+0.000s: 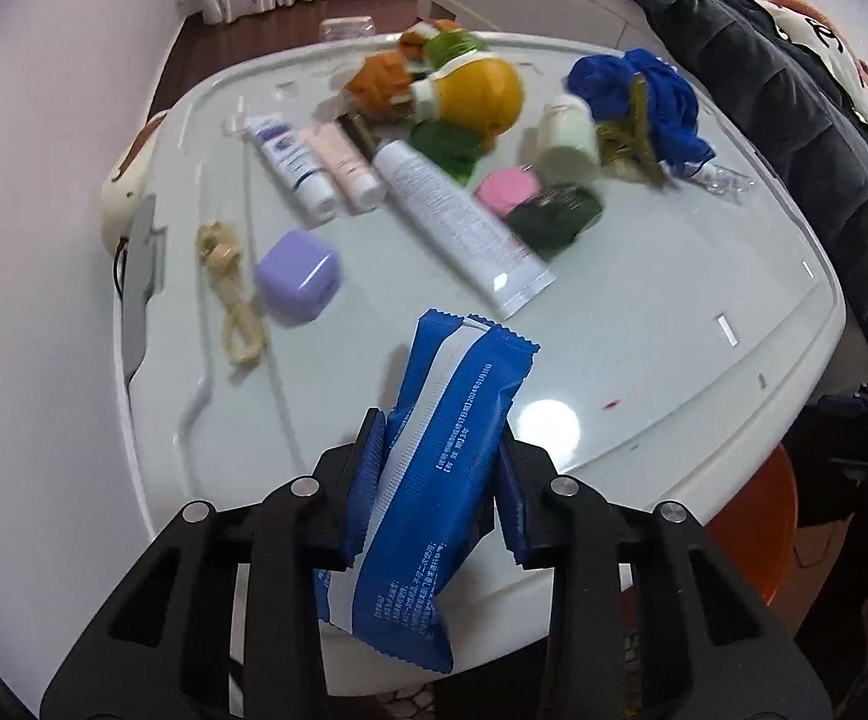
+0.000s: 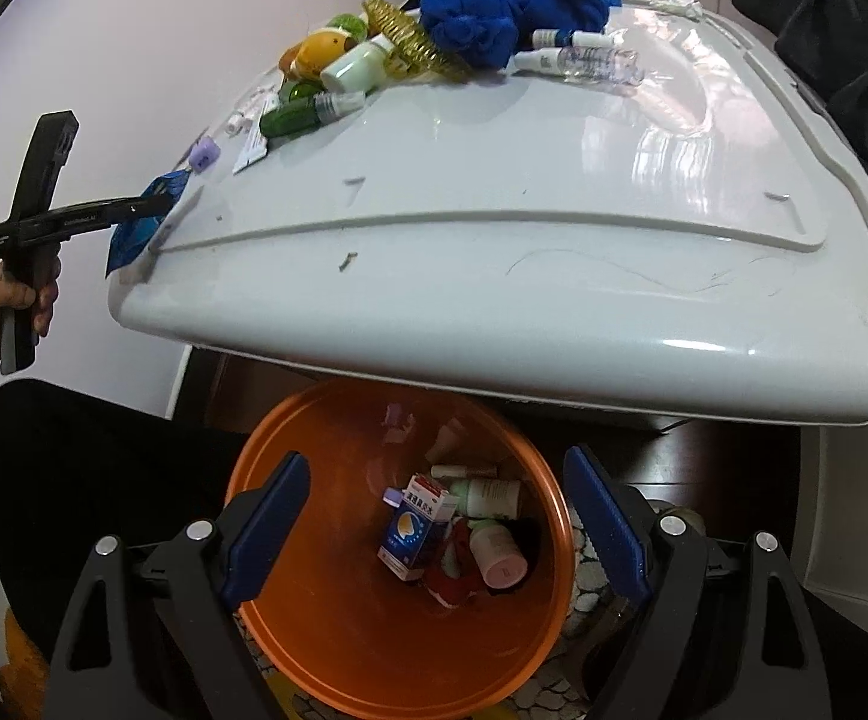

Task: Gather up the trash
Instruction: 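Grasp the blue wrapped packet with the left gripper while the right gripper grasps the clear spray bottle, then carry the packet and spray bottle over the orange bucket and release both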

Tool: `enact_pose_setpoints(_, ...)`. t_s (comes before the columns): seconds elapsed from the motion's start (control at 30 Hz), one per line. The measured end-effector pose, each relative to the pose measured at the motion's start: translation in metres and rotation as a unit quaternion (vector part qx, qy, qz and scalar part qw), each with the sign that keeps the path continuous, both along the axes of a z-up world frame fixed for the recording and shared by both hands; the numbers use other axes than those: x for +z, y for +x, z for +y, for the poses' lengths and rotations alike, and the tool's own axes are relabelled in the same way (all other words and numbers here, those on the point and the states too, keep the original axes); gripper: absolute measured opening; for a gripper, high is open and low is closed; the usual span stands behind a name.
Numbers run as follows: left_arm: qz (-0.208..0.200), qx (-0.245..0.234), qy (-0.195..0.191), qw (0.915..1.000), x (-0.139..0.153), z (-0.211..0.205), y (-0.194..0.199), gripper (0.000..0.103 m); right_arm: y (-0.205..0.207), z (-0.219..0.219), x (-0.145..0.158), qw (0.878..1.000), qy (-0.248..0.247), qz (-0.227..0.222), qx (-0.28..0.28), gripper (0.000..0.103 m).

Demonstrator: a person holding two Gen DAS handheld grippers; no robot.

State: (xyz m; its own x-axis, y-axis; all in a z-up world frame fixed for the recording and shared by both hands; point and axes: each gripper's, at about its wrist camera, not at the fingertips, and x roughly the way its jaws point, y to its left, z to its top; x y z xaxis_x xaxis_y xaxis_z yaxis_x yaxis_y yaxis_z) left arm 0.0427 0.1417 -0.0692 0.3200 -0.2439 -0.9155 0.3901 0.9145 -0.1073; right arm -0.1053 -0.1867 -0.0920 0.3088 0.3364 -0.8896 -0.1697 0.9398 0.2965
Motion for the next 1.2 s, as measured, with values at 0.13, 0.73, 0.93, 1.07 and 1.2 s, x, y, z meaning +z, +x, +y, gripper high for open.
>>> enact_pose_setpoints(0.13,-0.011,0.000,-0.020,0.9997,0.015,-0.030,-0.004,0.034,0.003,-0.009,0.010,1.000,-0.003,-0.010,-0.007,0.087)
enact_pose_setpoints(0.73,-0.035,-0.029,-0.122,0.9915,0.029,-0.149,-0.025,0.034,0.191,-0.002,0.020,0.964,-0.183,-0.123,0.149,0.075)
enact_pose_setpoints(0.93,-0.033,-0.040,-0.112,0.9924,0.025,-0.152,-0.024,0.034,0.215,0.000,-0.001,0.968,-0.170,-0.111,0.149,0.052)
enact_pose_setpoints(1.07,-0.033,-0.047,-0.114,0.9918,0.026,-0.155,-0.027,0.034,0.212,0.012,0.000,0.965,-0.192,-0.103,0.147,0.025)
enact_pose_setpoints(1.2,-0.034,-0.053,-0.116,0.9912,0.027,-0.157,-0.029,0.034,0.200,0.014,0.010,0.973,-0.160,-0.095,0.136,0.025)
